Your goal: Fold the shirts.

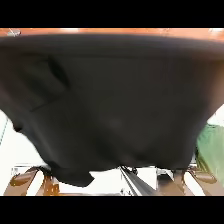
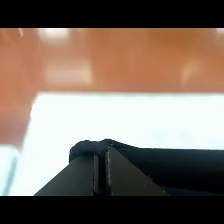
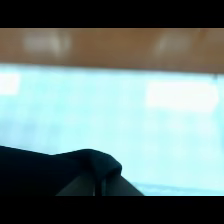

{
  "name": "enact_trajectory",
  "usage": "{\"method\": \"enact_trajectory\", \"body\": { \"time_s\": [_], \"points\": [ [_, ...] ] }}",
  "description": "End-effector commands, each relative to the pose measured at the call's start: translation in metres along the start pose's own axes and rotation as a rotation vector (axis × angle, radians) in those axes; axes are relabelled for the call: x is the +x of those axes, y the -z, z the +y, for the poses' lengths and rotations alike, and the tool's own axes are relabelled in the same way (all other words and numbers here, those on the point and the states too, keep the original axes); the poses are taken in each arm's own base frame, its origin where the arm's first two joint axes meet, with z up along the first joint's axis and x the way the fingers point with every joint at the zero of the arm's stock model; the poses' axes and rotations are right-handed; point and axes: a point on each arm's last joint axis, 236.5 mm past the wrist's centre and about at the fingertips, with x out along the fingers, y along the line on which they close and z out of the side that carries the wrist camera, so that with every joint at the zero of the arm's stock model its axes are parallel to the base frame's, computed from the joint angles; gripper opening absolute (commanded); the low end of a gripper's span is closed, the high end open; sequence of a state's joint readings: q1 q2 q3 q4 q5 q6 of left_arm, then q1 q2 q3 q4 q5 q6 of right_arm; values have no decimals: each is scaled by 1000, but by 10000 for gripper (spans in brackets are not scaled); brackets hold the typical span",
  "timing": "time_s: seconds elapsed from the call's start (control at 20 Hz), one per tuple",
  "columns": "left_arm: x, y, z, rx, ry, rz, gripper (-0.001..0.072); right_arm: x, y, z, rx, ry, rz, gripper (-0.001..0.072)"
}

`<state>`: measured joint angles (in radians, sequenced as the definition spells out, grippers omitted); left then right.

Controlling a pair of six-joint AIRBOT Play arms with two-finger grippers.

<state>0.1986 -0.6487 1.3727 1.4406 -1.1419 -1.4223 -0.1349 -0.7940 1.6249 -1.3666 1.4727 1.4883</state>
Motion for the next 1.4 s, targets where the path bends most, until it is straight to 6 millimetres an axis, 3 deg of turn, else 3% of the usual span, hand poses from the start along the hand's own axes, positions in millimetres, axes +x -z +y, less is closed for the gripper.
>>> {"method": "enact_trajectory", "body": {
  "time_s": [0.0,0.2,0.35,0.5,0.65,0.75,0.9,1.05,1.15,1.35],
  "points": [
    [94,58,-9,-79,71,212,20,107,31,-6,35,-74,174,31],
    [198,98,-17,-228,127,327,20,237,50,-15,151,-139,281,31],
    [258,115,-20,-361,142,313,20,318,55,-19,260,-179,296,31],
    [301,136,-24,-511,150,320,20,381,59,-21,392,-197,343,31],
    [325,168,-36,-616,177,395,20,422,62,-24,502,-205,370,31],
    [331,182,-44,-634,190,437,21,433,64,-19,527,-234,382,31],
    [326,189,-47,-630,203,474,21,427,77,-15,478,-260,440,32],
    [310,214,-61,-537,272,596,21,408,121,-12,336,-266,620,32],
    [298,245,-66,-452,298,721,21,401,151,-23,301,-211,724,32],
    [282,292,-77,-440,338,918,21,396,187,-22,314,-198,830,32]
  ]
}}
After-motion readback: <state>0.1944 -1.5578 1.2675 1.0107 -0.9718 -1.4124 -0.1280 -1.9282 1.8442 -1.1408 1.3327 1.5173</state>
